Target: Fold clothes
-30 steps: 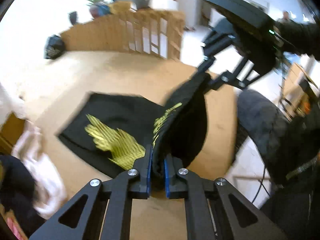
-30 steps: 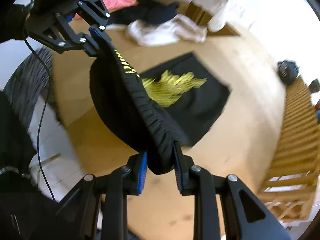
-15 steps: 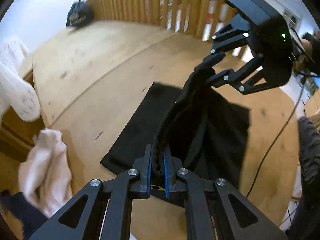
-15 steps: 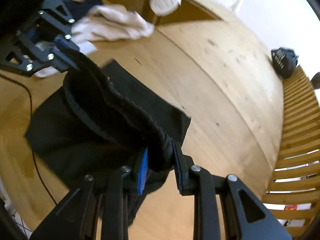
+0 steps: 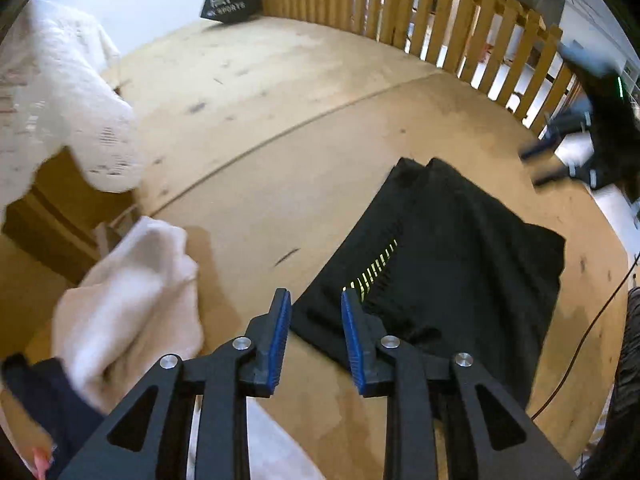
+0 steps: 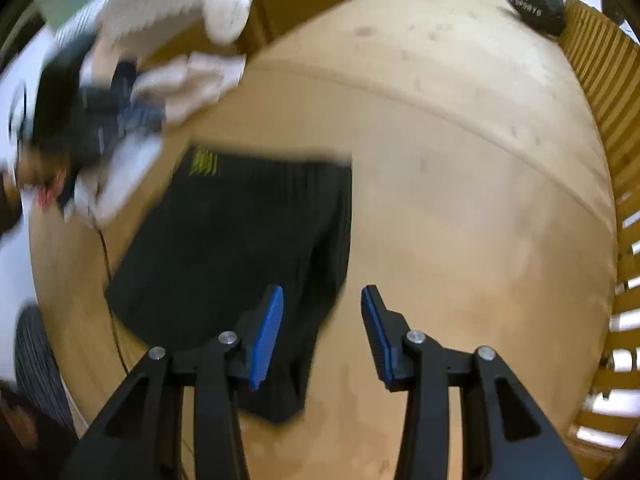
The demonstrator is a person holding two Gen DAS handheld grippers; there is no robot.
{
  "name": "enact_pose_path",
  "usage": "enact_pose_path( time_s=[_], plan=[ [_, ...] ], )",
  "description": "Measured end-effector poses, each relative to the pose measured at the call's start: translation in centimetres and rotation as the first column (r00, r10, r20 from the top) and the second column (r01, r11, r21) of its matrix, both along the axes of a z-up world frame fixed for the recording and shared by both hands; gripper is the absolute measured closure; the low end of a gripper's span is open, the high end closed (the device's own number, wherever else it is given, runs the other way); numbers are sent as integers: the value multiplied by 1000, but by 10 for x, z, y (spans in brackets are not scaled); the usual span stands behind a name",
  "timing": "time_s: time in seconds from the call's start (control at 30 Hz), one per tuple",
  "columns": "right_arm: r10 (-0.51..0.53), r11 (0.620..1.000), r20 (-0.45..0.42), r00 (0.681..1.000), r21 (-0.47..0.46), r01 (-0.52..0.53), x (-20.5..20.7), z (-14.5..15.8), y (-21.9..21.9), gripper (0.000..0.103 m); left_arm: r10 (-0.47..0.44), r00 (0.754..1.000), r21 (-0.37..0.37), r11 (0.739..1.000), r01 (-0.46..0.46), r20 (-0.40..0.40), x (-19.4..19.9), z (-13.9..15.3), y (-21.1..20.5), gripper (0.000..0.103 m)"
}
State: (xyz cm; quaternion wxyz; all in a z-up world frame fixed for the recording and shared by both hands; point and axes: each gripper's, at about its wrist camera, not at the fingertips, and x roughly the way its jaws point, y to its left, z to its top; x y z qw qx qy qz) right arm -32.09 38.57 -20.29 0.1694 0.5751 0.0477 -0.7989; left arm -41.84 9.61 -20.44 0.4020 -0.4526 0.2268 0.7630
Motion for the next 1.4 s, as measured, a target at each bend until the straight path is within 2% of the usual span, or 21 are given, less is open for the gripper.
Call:
enact_pose_path(
  time_s=[0.07,0.17,0.27,0.37,0.47,0.5,0.6,0.7,0.77,0.83,0.93,1.0,1.1,1.23,1.3,1.33,1.37,1.4],
  plan=[
    [47,998,40,998,35,-49,22,-20,-4,62,-93,996,5,996,93,17,26,4,13,77],
    [69,997,25,997,35,-70,32,-37,-8,63,-227,973,-17,974,228,45,59,-6,44,73],
    [72,997,14,997,-10,-72,31,-41,-10,63,-277,957,-12,960,279,87,58,-28,81,72],
    [100,995,36,994,-17,-99,27,-49,-15,63,-242,967,-70,966,248,82,43,-52,95,73],
    [146,989,48,988,-9,-146,29,-52,-21,89,-182,980,-126,973,191,81,26,-71,88,73],
    [161,987,43,986,-1,-161,31,-52,-23,93,-176,981,-110,977,185,85,23,-72,84,73],
    [101,994,47,994,-39,-99,36,-53,-11,94,-160,983,-68,984,166,89,18,-74,72,74],
    [-41,991,77,996,-124,50,44,-56,14,94,-159,984,-72,984,164,75,21,-73,69,74],
    [-57,995,33,998,-81,59,50,-48,12,94,-160,986,-72,984,163,50,25,-67,71,74],
    [-82,997,-59,995,-3,82,49,-32,5,94,-160,987,-55,986,160,10,34,-57,73,73],
    [0,995,-222,975,102,24,33,-6,-17,94,-142,990,18,990,142,-16,47,-37,70,72],
    [26,994,-203,979,112,-3,17,-15,-27,94,-124,992,57,991,124,-14,55,-31,68,70],
    [65,991,-175,982,127,-43,-6,-29,-43,94,-108,993,73,992,105,37,59,-40,64,68],
    [114,985,-135,984,145,-94,-37,-49,-64,94,-91,994,-14,996,92,60,53,-72,58,68],
    [86,989,-122,989,134,-70,-29,-57,-51,94,-80,995,-24,996,82,58,45,-83,49,67],
    [65,992,-126,990,113,-51,-22,-57,-41,94,-81,995,2,997,81,64,39,-82,48,66],
    [21,996,-122,992,89,-10,-21,-58,-36,94,-71,995,18,997,69,75,32,-80,50,70],
    [-5,995,-118,993,101,17,-20,-58,-37,94,-58,995,29,998,55,86,29,-80,49,70]
  ],
)
